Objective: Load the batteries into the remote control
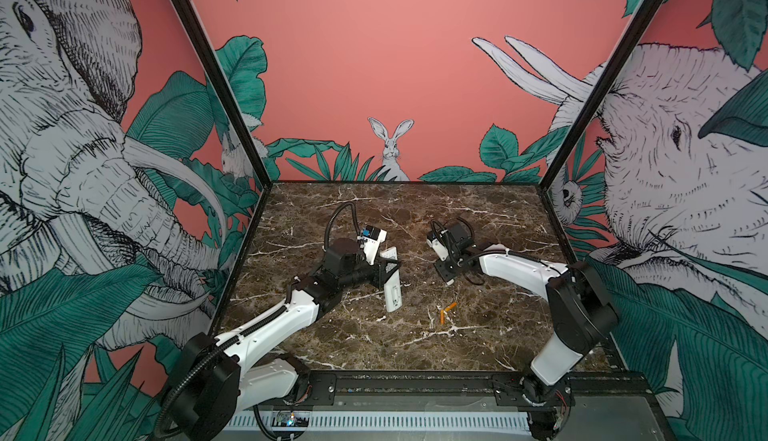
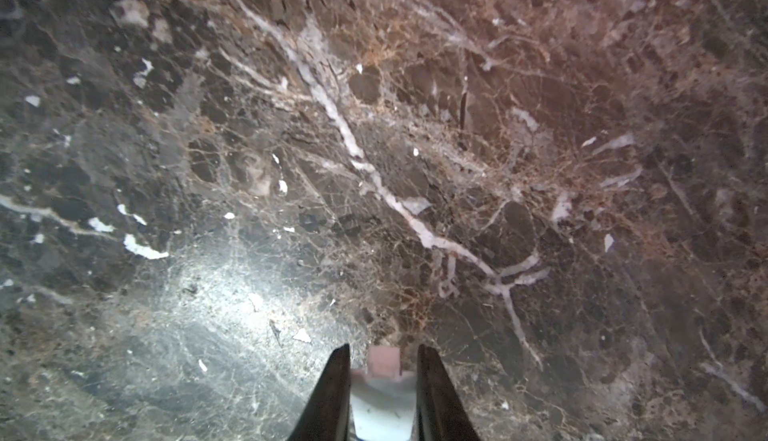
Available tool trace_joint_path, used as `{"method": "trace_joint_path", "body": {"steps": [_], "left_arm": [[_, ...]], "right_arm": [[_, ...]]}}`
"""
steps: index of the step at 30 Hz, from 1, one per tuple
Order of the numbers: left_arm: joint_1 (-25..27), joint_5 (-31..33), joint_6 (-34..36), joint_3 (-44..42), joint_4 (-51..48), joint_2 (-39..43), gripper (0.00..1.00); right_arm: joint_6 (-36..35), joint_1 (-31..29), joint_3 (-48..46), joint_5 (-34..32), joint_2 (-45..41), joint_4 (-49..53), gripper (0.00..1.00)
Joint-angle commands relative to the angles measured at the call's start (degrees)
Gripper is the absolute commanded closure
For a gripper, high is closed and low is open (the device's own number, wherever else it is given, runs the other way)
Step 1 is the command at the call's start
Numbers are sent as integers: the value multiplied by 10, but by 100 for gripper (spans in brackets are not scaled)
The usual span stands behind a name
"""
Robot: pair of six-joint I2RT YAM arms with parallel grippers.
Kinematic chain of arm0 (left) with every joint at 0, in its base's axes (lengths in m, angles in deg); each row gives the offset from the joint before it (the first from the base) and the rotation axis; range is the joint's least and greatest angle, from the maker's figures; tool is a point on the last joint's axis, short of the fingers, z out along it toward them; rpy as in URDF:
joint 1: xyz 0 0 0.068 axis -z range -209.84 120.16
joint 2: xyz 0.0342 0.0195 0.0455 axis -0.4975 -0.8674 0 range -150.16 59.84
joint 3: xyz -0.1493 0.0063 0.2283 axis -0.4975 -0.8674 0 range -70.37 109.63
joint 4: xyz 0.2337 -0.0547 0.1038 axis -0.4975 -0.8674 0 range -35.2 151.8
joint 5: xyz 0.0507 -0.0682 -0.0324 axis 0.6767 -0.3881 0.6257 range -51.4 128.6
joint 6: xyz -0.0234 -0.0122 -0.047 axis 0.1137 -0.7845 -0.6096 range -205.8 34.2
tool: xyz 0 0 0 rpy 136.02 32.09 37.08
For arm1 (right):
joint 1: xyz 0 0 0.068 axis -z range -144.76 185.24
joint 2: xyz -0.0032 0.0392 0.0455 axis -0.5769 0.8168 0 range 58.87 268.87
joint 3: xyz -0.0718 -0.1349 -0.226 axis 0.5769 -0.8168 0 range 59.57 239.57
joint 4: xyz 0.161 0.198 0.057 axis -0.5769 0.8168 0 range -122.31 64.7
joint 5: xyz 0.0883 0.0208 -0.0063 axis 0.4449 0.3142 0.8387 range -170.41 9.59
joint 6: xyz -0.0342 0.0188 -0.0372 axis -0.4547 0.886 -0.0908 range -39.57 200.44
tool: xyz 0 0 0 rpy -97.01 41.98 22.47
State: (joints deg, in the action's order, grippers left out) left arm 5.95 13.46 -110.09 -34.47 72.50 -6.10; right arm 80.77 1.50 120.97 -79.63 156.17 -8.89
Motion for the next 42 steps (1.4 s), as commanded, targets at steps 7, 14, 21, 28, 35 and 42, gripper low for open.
{"method": "trace_joint_path", "body": {"steps": [7,14,21,28,35,42], "left_arm": [[-3,-11,7,-16,30,15,100],[-3,-3,6,-18,35,11,100],[-3,3,0,-21,40,12,100],[-3,4,-12,-28,51,15,100],[-3,11,-21,-38,53,29,100],[-3,14,-27,-60,86,24,100]], "right_arm": [[-9,4,28,-8,37,21,76],[-3,8,23,1,57,12,75],[-2,10,22,5,61,9,67],[3,10,11,15,37,5,53],[21,9,-24,29,-51,36,51],[125,6,-116,90,-174,20,49]]}}
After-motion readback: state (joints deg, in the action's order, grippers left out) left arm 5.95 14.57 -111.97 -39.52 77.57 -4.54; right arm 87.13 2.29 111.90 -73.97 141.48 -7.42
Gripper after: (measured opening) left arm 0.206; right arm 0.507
